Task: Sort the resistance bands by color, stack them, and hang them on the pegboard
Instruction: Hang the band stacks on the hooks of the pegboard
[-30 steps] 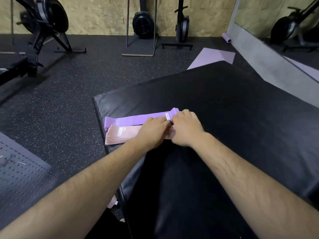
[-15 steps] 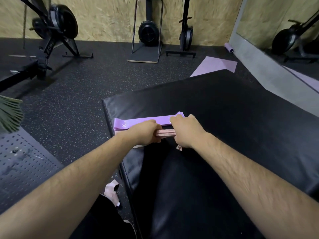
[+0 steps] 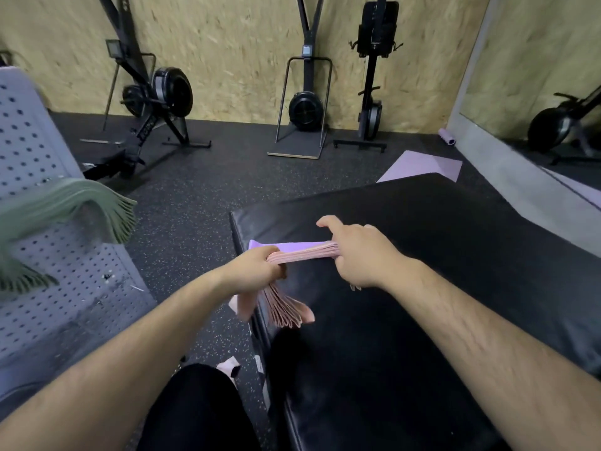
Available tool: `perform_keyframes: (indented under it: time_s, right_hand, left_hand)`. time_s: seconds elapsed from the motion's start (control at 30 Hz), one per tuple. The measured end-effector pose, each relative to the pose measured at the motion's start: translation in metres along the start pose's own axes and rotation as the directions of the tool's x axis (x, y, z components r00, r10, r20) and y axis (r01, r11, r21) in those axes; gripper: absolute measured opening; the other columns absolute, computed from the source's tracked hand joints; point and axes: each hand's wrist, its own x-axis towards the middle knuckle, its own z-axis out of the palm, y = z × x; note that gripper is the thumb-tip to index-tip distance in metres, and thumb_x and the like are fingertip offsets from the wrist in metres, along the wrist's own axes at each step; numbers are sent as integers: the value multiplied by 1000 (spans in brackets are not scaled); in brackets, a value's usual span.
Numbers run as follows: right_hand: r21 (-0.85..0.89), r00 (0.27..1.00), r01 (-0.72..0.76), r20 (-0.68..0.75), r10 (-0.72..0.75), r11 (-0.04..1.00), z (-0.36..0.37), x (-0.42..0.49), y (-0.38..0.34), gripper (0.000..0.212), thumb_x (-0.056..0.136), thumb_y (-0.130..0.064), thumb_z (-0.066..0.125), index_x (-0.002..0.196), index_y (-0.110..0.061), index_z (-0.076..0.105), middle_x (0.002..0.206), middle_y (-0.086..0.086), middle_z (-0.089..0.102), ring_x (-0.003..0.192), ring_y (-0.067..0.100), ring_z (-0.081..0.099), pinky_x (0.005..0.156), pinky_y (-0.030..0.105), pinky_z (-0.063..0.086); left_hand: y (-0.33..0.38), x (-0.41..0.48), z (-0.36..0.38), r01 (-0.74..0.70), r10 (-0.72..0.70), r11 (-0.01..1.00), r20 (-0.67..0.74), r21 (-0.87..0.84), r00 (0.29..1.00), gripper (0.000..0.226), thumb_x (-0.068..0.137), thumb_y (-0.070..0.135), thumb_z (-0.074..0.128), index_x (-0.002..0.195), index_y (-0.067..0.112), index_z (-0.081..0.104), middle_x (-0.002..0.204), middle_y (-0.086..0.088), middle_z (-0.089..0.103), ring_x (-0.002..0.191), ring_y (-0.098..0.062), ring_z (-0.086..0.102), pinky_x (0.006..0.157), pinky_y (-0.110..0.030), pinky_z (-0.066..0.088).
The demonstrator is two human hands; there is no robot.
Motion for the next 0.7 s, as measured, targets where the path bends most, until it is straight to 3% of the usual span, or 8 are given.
perform_keyframes:
  time_s: [0.1, 0.17, 0.23, 0.33, 0.4, 0.5, 0.63, 0.7]
  right_hand:
    - [98, 996, -17, 90, 8, 995, -3, -5, -16, 71, 85, -8, 47, 146, -43, 39, 132, -5, 62, 119, 28, 55, 101, 41, 41]
    - [171, 988, -70, 148, 44, 983, -4, -5, -25, 62, 81, -15, 41, 126, -56, 47, 118, -11, 65, 107, 29, 60, 99, 43, 46]
    - [214, 979, -107, 196, 64, 971, -4, -5, -33, 55, 70, -20, 33, 105, -60, 50, 99, -13, 66, 93, 26, 64, 93, 47, 49]
    - [288, 973, -99, 229, 32, 952, -10, -8, -52, 40, 75, -23, 36, 101, -49, 54, 92, -12, 68, 91, 21, 66, 84, 36, 48]
    - [338, 974, -68, 226, -11, 939, -16, -11, -69, 21, 84, -27, 46, 103, -32, 56, 90, -8, 69, 93, 20, 65, 72, 31, 44]
    - [361, 976, -5, 204, -74, 933, -18, -14, -91, 20, 85, -36, 58, 103, -30, 55, 88, -11, 64, 89, 21, 62, 76, 35, 42]
    - [211, 986, 71, 136, -101, 975, -5, -6, -115, 43, 81, -64, 60, 112, -36, 49, 99, -12, 64, 96, 21, 61, 93, 42, 39]
    - [129, 987, 115, 101, -128, 985, 0, -1, -125, 34, 84, -57, 56, 110, -36, 47, 103, -9, 65, 99, 24, 62, 93, 44, 39]
  left_hand:
    - [4, -29, -10, 12, -16, 995, -44, -102, 999, 31, 65, 24, 61, 95, 18, 63, 89, -7, 72, 81, -24, 69, 78, -45, 55]
    - [3, -44, -17, 15, -25, 991, -74, -135, 997, 22, 72, 19, 61, 94, 16, 59, 78, -1, 65, 65, -13, 62, 68, -38, 51]
    - [3, -57, -25, 28, -42, 992, -108, -125, 993, 14, 80, 18, 62, 92, 21, 58, 78, 1, 62, 65, -10, 55, 64, -33, 45]
    - [-1, -77, -40, 51, -69, 990, -137, -129, 988, 24, 70, 28, 63, 93, 21, 60, 82, -2, 64, 72, -17, 58, 73, -47, 56]
    - [-3, -90, -48, 74, -92, 991, -156, -115, 984, 28, 70, 29, 62, 95, 16, 60, 80, -1, 64, 70, -17, 57, 65, -38, 52]
    - [-5, -104, -57, 89, -104, 993, -203, -80, 974, 18, 83, 19, 62, 99, 12, 61, 79, 2, 62, 67, -15, 52, 57, -30, 37]
    - [-9, -117, -66, 94, -92, 996, -246, -6, 965, 13, 84, 17, 61, 95, 12, 58, 79, 1, 61, 67, -15, 51, 57, -31, 37]
    - [-12, -121, -72, 104, -94, 994, -254, 25, 963, 16, 82, 16, 63, 97, 11, 58, 77, 0, 61, 65, -15, 52, 53, -28, 37]
